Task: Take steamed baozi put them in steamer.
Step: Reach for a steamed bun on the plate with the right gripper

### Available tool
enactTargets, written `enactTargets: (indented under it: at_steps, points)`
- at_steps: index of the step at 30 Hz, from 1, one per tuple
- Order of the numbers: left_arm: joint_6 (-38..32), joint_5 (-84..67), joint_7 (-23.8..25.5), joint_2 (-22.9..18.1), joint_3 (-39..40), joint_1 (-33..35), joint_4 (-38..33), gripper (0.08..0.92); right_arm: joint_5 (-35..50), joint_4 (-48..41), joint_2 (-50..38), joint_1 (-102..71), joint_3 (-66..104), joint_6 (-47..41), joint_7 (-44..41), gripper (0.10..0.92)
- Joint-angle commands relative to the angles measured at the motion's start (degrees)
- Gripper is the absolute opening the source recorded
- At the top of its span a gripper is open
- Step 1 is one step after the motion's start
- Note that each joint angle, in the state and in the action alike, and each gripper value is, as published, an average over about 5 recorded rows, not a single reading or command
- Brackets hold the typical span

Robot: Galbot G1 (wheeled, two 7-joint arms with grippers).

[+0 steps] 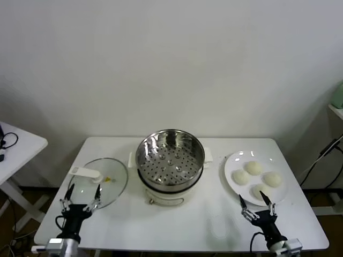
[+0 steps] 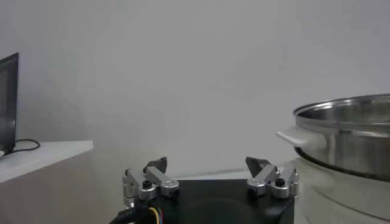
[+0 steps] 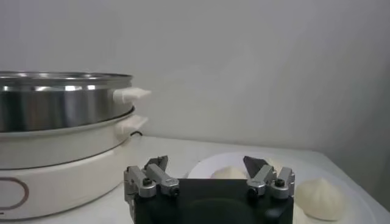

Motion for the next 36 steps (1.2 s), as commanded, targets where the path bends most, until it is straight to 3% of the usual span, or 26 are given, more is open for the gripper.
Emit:
enactTargets:
  at_steps: [1, 13, 20, 26, 36]
  points:
    - [0.24, 1.06, -0.96, 0.06, 0.12, -0.37, 0.32, 0.823, -1.15, -0.22, -5.6, 4.09, 2.53, -5.23, -3.57, 0.823]
    - [1.41, 1.94, -1.62, -0.35, 1.82, -1.37, -0.27, 0.823, -1.46, -13.35, -30.96, 20.73, -0.98, -10.97, -20.14, 0.823]
    - [1.6, 2.49, -1.87, -0.3, 2.0, -1.81, 0.51, 0.823, -6.81, -27.04, -40.3, 41.61, -18.16, -9.02, -35.17, 0.823]
    - [1.97, 2.47, -1.9, -0.3, 2.27, -2.15, 0.61, 0.823, -15.13, -38.37, -40.1, 69.31, -43.02, -5.31, -50.16, 0.823]
    - [3.04, 2.25, -1.82, -0.1, 2.03, -3.43, 0.61, 0.823, -29.4, -59.92, -27.95, 99.87, -70.5, 0.07, -62.67, 0.823]
